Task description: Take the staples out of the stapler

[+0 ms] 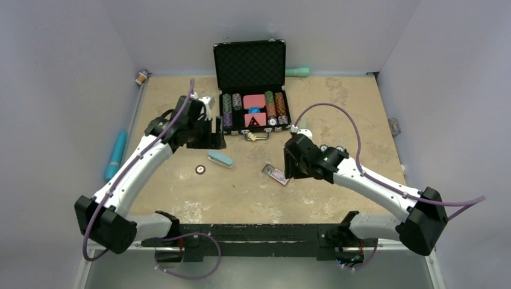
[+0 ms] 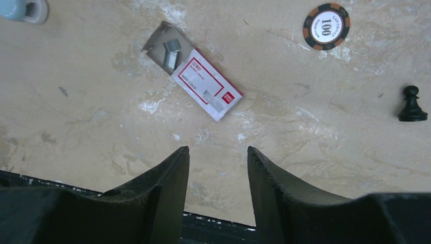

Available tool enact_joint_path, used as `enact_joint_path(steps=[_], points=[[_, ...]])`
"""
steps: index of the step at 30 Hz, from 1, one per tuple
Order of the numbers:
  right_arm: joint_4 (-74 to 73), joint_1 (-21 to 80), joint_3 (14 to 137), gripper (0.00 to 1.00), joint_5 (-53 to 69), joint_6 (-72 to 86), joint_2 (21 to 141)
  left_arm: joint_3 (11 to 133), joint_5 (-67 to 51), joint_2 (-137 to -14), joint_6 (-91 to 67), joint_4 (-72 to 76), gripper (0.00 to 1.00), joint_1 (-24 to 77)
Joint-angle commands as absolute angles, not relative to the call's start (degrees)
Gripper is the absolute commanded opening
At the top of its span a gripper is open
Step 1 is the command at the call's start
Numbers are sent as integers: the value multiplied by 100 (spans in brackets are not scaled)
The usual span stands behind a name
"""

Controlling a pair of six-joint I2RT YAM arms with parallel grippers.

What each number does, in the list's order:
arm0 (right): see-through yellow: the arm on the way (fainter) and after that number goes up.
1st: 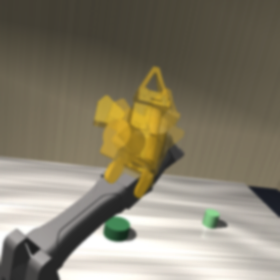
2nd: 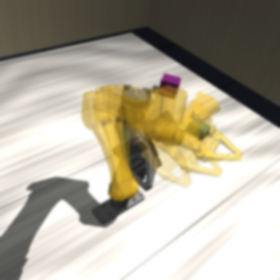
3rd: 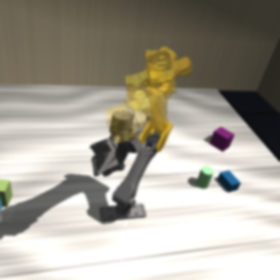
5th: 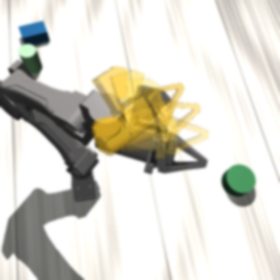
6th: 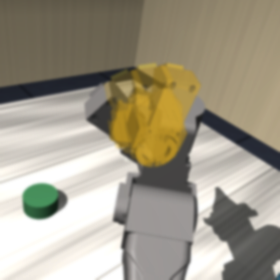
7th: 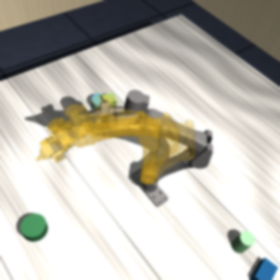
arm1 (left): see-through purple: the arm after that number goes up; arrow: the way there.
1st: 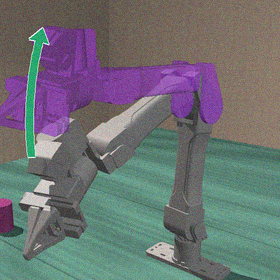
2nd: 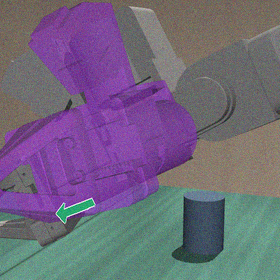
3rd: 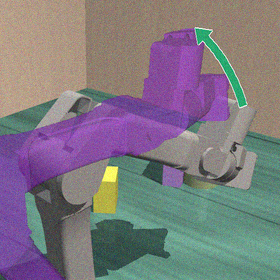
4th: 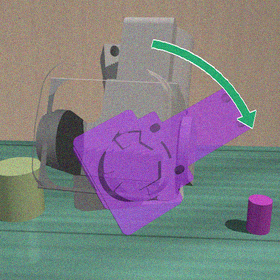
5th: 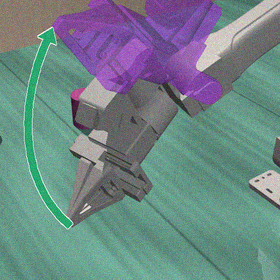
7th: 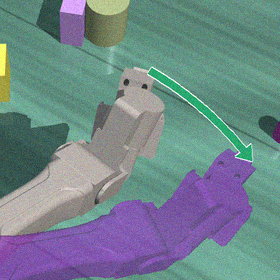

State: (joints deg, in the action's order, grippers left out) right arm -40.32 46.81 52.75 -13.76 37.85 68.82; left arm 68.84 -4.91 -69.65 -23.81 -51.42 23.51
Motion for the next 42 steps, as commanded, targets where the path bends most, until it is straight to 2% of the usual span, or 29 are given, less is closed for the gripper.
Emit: enact_joint_path(steps=[1,6,16,21,27,32,36,42], points=[[-4190,4545,5090,48,-1521,4258,6767,7341,-865,-7524,-2190,-4744,79,2602],[-4342,4267,4988,35,-1427,4712,6712,7725,-1150,-8384,-2086,-4607,70,2773],[-3328,4122,4157,36,-414,5365,6821,7763,-1491,-9391,-1904,-4154,62,2961],[-3183,4006,4000,27,-399,5554,7070,7699,-1763,-9729,-1774,-3991,48,3031],[-3047,3818,3931,20,-464,5713,7499,7533,-1884,-10033,-1794,-3609,42,3179],[-2924,3703,4028,17,-435,5724,7846,7509,-2026,-10333,-1840,-3380,37,3256],[-2936,3699,4227,14,-457,5746,8159,7637,-2164,-10622,-1899,-3339,29,3377],[-3002,3692,4598,13,-584,5735,8601,7711,-2313,-10940,-2057,-3262,24,3590]])
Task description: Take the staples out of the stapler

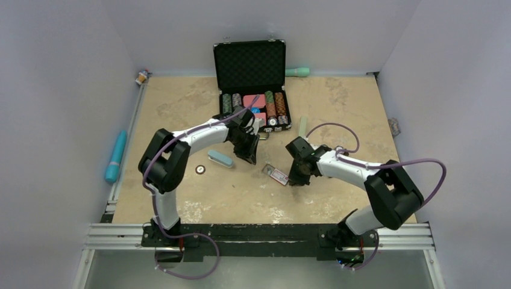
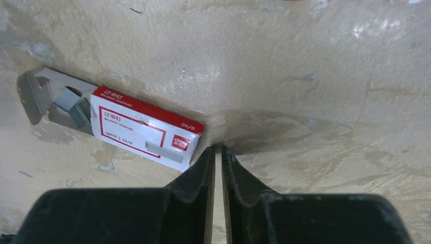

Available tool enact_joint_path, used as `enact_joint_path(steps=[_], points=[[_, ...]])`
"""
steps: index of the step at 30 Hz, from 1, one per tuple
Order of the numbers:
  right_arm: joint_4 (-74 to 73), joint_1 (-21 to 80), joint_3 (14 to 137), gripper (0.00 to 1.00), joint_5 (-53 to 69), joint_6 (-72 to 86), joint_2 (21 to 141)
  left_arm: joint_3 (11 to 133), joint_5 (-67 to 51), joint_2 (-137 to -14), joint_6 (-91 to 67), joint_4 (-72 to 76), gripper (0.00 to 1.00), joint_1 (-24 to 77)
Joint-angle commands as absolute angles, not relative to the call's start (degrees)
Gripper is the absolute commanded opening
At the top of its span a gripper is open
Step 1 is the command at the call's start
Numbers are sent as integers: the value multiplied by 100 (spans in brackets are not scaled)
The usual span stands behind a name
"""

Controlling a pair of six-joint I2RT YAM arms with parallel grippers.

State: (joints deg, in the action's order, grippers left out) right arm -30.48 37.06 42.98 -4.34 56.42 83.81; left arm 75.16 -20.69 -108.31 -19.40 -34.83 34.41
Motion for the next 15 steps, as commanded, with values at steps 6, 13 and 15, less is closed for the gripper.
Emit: enact_joint_path(steps=[6,13,15], points=[[-3131,3692,4760,12,-607,5689,8800,7629,-2234,-11026,-2127,-3183,20,3622],[-3168,3698,4756,12,-602,5595,8830,7729,-2009,-11289,-2157,-3208,7,3687],[-3166,3698,4771,12,-598,5556,8856,7726,-1860,-11310,-2121,-3253,3,3702]])
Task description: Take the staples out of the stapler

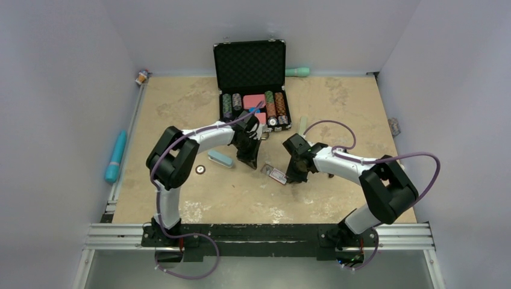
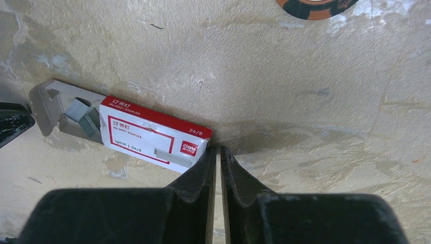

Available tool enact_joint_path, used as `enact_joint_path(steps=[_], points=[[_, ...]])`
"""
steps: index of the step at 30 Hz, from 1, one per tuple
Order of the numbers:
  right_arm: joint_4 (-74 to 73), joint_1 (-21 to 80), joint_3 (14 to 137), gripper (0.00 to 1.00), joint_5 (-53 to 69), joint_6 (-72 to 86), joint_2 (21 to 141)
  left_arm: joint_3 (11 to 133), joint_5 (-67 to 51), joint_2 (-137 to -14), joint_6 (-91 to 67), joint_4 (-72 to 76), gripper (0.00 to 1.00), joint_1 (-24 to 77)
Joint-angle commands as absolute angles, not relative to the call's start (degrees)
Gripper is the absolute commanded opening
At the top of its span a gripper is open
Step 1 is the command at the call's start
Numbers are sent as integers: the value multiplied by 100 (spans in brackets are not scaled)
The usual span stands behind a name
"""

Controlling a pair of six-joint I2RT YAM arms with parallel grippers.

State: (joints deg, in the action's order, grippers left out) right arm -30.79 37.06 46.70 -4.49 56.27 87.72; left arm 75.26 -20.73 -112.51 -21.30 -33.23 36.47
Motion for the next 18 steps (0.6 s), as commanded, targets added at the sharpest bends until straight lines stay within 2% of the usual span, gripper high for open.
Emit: enact_joint_path(steps=[1,18], points=[[-3164,3692,4785,12,-605,5547,8859,7718,-1802,-11334,-2111,-3269,0,3700],[-3086,3693,4780,11,-598,5281,8916,7721,-1745,-11648,-2230,-3114,0,3938]])
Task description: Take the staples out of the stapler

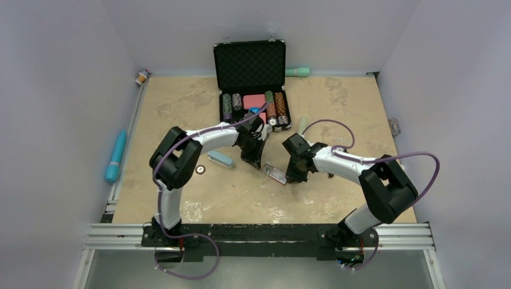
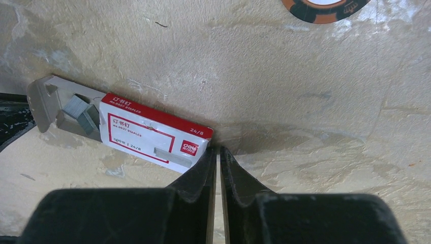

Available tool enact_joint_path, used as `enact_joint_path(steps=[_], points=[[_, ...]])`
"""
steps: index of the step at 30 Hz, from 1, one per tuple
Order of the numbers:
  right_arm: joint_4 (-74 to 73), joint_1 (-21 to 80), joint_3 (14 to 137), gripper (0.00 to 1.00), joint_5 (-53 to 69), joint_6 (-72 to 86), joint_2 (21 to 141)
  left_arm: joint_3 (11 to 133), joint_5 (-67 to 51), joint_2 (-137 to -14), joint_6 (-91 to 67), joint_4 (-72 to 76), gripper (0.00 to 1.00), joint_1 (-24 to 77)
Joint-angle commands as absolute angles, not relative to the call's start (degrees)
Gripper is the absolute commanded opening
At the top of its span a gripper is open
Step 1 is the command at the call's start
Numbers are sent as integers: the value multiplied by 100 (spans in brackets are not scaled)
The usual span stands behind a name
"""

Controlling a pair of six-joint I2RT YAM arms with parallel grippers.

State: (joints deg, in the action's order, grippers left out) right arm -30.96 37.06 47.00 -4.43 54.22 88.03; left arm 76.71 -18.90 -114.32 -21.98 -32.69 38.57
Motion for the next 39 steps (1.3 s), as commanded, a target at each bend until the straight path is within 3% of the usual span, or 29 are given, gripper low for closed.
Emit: enact_joint_path(steps=[1,39], points=[[-3079,3695,4775,11,-599,5267,8929,7711,-1740,-11659,-2240,-3117,0,3939],[-2771,3694,5169,10,-543,4997,9501,7322,-2004,-11594,-2284,-3051,0,3957]])
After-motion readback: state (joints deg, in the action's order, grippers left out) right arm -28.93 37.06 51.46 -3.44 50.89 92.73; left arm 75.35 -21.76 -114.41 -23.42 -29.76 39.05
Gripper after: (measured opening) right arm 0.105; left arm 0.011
